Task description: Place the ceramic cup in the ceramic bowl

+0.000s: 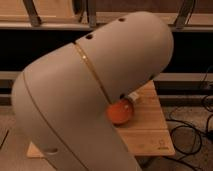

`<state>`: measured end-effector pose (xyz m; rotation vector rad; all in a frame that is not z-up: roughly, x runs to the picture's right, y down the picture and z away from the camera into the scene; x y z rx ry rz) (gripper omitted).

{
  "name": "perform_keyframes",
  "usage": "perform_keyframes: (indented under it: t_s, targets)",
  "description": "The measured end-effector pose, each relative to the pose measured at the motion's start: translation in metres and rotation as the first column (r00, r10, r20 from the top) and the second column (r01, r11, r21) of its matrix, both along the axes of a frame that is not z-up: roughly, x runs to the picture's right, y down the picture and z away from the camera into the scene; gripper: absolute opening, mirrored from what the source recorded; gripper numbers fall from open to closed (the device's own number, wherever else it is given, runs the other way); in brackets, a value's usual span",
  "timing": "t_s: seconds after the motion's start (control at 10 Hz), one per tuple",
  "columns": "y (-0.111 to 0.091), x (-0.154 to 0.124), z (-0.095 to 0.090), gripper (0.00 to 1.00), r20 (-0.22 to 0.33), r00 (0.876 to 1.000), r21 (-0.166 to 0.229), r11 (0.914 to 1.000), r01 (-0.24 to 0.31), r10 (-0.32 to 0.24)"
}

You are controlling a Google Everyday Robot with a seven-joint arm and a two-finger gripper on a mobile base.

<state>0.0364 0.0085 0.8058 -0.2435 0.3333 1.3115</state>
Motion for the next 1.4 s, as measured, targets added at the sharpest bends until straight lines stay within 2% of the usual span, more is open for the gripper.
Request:
perform_keyframes:
  t_s: [0.3, 0.5, 0.7, 0.9, 1.1, 1.2, 1.4]
  targets:
    - [0.057, -0.015, -0.009, 0.00, -0.008, 0.998, -0.078, 0.9947, -0.068, 0.068]
    - [0.082, -0.018, -0.005, 0.00, -0.015, 0.995, -0.123, 0.9871, -0.102, 0.101]
    - [0.092, -0.013, 0.007, 0.00, -0.020, 0.994, -0.156, 0.9817, -0.108, 0.106]
    - [0.096, 0.004, 0.017, 0.00, -0.047, 0.993, -0.177, 0.9779, -0.111, 0.104]
    - [0.095, 0.006, 0.019, 0.02, -0.051, 0.993, -0.176, 0.9784, -0.109, 0.102]
    - [0.094, 0.006, 0.019, 0.07, -0.051, 0.994, -0.175, 0.9785, -0.109, 0.102]
    - [0.094, 0.006, 0.019, 0.27, -0.051, 0.993, -0.175, 0.9784, -0.110, 0.102]
